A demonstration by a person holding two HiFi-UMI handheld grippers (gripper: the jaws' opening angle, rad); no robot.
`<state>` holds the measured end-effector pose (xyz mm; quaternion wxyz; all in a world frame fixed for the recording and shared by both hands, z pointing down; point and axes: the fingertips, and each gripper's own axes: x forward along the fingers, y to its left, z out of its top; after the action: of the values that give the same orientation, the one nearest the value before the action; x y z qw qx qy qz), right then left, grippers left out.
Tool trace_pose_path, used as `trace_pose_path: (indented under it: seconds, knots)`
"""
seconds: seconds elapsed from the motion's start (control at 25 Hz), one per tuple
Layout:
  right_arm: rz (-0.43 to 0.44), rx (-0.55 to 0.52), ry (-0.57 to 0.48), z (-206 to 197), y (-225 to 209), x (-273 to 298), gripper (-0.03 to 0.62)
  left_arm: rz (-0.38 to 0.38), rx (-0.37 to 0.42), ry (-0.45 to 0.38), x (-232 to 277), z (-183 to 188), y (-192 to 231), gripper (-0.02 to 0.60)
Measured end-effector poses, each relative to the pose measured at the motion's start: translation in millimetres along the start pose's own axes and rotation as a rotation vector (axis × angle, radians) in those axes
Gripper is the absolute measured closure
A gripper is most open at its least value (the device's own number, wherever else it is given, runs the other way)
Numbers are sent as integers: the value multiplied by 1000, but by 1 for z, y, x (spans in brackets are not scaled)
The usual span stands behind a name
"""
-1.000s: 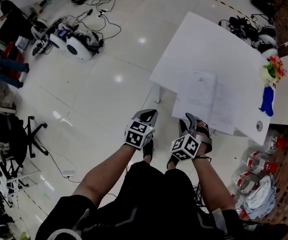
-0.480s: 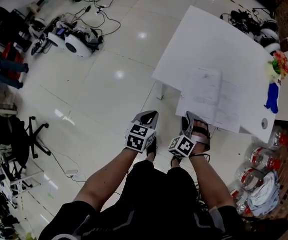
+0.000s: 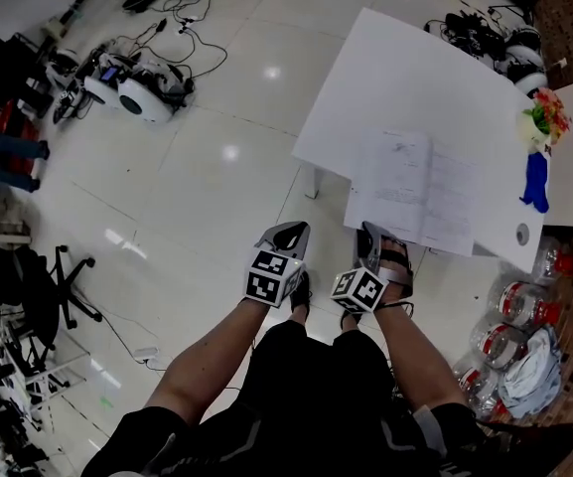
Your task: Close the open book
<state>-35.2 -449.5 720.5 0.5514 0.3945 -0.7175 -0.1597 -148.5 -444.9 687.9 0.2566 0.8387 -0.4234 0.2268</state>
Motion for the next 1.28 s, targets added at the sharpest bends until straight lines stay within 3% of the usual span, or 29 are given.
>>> trace_pose_path:
  seconds: [0.12,0.64,1.28]
  knots:
    - [-52,77,-30,4,-17,-17,566,-15,10,-28,1,16,-6,586]
    - [-161,360,-106,-15,-80,-83,574,-94,79,-71,9,68,-55,586]
    - [-276,769,-88,-134,-134,-127,574,-179,158,-78,41,107,-140,586]
